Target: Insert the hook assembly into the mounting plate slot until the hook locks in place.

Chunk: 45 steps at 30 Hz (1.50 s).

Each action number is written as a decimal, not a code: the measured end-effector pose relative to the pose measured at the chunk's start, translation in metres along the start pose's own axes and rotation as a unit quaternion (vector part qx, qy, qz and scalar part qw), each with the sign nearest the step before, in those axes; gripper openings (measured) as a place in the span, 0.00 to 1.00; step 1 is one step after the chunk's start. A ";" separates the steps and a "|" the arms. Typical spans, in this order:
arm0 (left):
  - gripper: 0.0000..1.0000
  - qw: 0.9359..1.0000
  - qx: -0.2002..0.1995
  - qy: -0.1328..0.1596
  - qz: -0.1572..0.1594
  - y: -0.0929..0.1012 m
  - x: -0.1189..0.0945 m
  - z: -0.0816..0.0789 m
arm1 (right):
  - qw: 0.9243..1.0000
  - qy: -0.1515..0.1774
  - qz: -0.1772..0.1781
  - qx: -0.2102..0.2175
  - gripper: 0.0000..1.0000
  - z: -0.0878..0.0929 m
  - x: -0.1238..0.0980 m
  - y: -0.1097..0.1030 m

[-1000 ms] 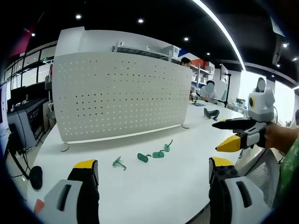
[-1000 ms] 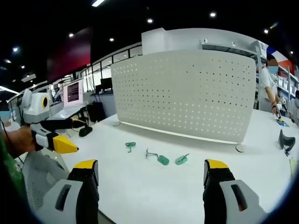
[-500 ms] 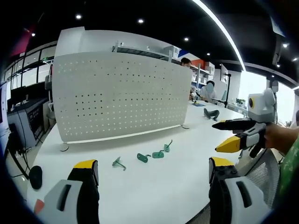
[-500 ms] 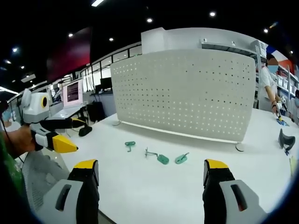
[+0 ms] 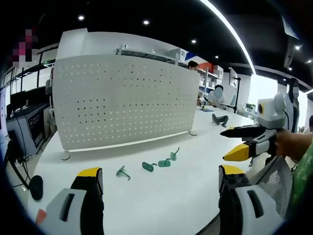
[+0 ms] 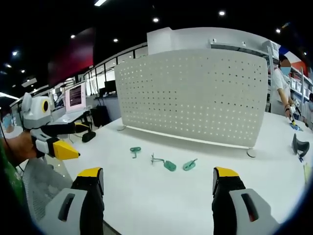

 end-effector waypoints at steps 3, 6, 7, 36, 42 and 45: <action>1.00 1.000 0.004 0.001 0.002 -0.001 0.001 -0.001 | 1.000 -0.002 0.001 0.000 0.94 0.000 0.001 0.002; 1.00 1.000 0.006 0.005 0.004 -0.002 0.003 -0.004 | 1.000 -0.005 0.001 0.004 0.94 0.000 0.003 0.004; 1.00 1.000 0.007 0.005 0.004 -0.002 0.003 -0.004 | 1.000 -0.006 0.001 0.005 0.94 0.000 0.004 0.005; 1.00 1.000 0.007 0.019 0.020 0.003 0.013 -0.011 | 0.998 -0.042 0.007 0.046 0.88 -0.002 0.049 0.043; 1.00 1.000 0.006 0.014 0.021 0.004 0.012 -0.007 | 0.997 -0.055 0.009 0.053 0.84 0.002 0.060 0.048; 1.00 1.000 0.005 0.014 0.023 0.005 0.013 -0.007 | 0.997 -0.060 0.013 0.056 0.82 0.003 0.066 0.052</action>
Point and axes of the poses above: the point that each gripper's makers call its tool centre point, and the gripper's own axes: x roughly forward along the fingers, y roughly to its right, z roughly out of its underside, the point moved 1 cm from there along -x, roughly backward along the fingers, and after that the axes turned 12 degrees about x, right-handed, at the moved point
